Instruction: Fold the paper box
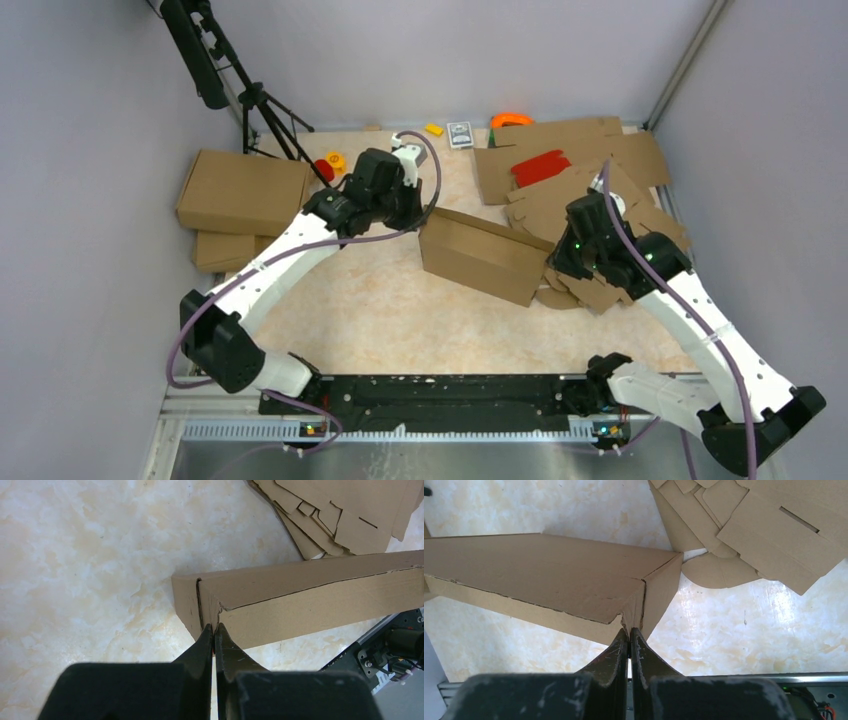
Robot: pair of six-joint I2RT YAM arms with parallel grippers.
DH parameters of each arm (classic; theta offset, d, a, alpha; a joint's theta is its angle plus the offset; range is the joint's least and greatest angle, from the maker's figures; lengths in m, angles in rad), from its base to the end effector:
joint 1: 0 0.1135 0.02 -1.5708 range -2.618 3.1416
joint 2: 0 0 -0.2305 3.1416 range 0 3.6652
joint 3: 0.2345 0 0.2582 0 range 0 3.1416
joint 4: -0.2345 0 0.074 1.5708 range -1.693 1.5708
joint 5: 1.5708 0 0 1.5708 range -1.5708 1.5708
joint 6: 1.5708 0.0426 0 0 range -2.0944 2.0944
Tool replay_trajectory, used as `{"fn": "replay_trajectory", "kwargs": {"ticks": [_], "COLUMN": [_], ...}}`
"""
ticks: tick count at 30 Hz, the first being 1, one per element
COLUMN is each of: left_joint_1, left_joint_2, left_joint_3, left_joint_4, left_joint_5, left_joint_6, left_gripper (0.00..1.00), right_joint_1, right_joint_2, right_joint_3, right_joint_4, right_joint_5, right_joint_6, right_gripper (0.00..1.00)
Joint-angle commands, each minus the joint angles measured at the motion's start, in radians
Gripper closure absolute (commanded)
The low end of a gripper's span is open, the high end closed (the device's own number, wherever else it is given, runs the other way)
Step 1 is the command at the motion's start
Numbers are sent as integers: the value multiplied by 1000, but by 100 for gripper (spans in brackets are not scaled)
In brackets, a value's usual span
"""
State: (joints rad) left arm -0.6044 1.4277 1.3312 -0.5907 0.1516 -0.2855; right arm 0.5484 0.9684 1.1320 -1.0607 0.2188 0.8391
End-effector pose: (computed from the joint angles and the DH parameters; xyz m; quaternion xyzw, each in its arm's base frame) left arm 0.2700 -0.1943 0.3035 0.1751 0.8848 -0.2453 0.3554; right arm 0.1751 0.0961 0.3132 0.1716 0.9230 0.1308 0.3185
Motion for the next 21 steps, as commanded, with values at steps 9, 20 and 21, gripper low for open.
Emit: {"fn": "replay_trajectory", "kwargs": {"ticks": [9, 20, 21], "left_joint_1": [-34, -39, -40], "left_joint_2": [-16, -84, -90], "left_joint_3": [-47, -183, -189], "left_joint_4": [-25, 113, 119], "left_joint_5": [-9, -56, -62], "left_joint_6": [-27, -61, -60], "left_gripper": [100, 100, 100], "right_joint_1": [110, 130, 130], "right_joint_2": [16, -8, -11], "right_joint_3": [-76, -150, -153], "right_joint_4": [-70, 77, 91], "right_joint_5": [140, 192, 199], "right_joint_6": [73, 11, 0], "right_gripper": [100, 100, 100]}}
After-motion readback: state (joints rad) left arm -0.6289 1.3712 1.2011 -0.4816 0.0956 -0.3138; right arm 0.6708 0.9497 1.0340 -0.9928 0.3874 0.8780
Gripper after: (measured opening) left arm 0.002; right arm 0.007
